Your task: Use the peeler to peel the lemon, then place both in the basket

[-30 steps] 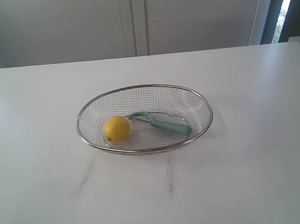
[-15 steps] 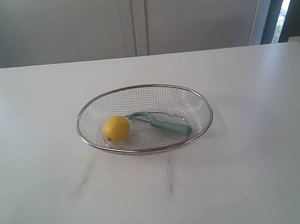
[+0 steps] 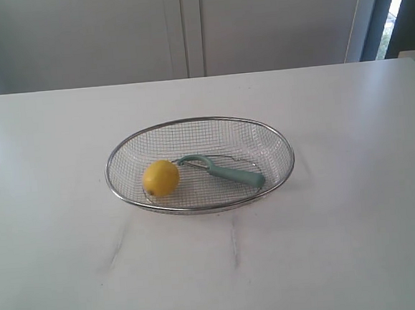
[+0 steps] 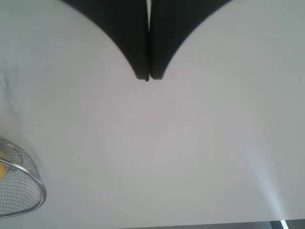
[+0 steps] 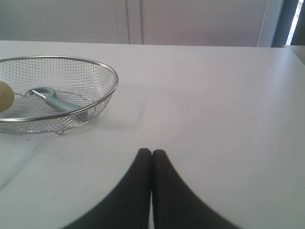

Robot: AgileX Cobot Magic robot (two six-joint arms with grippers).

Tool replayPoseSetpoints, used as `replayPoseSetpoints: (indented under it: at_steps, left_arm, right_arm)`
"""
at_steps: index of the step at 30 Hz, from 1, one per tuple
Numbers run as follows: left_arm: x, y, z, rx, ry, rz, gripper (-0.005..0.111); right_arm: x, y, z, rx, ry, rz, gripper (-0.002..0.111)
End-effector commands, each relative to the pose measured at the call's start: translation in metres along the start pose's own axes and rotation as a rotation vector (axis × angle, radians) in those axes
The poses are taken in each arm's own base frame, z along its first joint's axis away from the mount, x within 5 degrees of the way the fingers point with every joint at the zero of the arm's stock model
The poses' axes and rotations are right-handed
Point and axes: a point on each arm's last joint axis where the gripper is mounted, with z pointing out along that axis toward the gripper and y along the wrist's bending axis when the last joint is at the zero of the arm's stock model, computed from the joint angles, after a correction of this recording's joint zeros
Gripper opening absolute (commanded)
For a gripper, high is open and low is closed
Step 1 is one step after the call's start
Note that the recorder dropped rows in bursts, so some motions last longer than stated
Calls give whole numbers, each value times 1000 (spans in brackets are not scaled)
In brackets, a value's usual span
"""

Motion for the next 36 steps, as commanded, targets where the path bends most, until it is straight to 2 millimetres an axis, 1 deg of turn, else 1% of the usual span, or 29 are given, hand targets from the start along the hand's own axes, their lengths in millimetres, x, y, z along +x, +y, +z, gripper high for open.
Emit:
replayPoseSetpoints:
  at_steps: [1, 36]
  left_arm:
    - [1, 0, 0, -6, -1, 2, 0]
    - [1, 0, 0, -6, -1, 2, 0]
  right_arm:
    - [-1, 0, 0, 0, -17, 1, 0]
    - [-1, 0, 0, 0, -17, 20, 0]
